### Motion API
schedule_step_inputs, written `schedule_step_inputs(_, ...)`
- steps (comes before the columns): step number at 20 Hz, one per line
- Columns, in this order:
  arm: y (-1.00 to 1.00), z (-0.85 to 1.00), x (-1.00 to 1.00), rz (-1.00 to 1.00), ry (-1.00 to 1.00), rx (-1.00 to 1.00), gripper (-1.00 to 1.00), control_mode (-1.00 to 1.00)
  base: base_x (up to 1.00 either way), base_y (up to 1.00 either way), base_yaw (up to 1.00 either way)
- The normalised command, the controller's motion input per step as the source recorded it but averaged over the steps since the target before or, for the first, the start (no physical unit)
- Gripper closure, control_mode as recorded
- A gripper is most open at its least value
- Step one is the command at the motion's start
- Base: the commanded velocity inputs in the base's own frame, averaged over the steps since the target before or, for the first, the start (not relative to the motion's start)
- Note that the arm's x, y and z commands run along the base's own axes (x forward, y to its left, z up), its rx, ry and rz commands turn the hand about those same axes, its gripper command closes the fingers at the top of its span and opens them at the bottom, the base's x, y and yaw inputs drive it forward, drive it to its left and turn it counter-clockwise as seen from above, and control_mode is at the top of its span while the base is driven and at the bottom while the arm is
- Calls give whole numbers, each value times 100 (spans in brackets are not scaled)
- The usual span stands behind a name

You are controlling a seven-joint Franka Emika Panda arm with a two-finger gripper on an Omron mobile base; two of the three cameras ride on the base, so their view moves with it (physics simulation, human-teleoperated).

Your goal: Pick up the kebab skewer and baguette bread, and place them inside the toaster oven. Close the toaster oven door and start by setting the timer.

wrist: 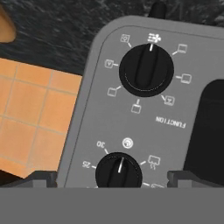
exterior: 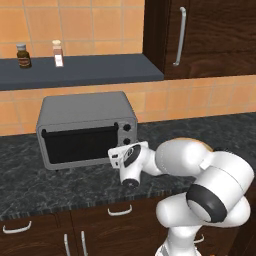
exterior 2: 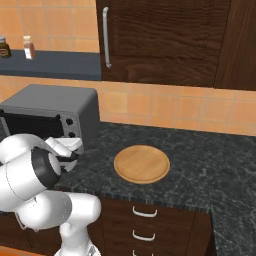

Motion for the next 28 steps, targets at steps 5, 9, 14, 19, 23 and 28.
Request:
schedule_step_inputs(5, 0, 0, 0, 1, -6, -2, -100, -100, 0, 0, 0)
schedule_step_inputs(9, 0, 0, 8, 0, -6, -1, -100, -100, 0, 0, 0)
schedule_step_inputs(14, -2, 0, 23, 0, -3, 0, 100, -100, 0, 0, 0)
schedule_step_inputs(19, 0, 0, 10, 0, -4, 0, 100, -100, 0, 0, 0)
schedule_step_inputs(23, -10, 1, 19, 0, -5, 0, 100, -100, 0, 0, 0)
schedule_step_inputs(28, -11, 7, 3, 1, 0, 1, 100, -100, 0, 0, 0)
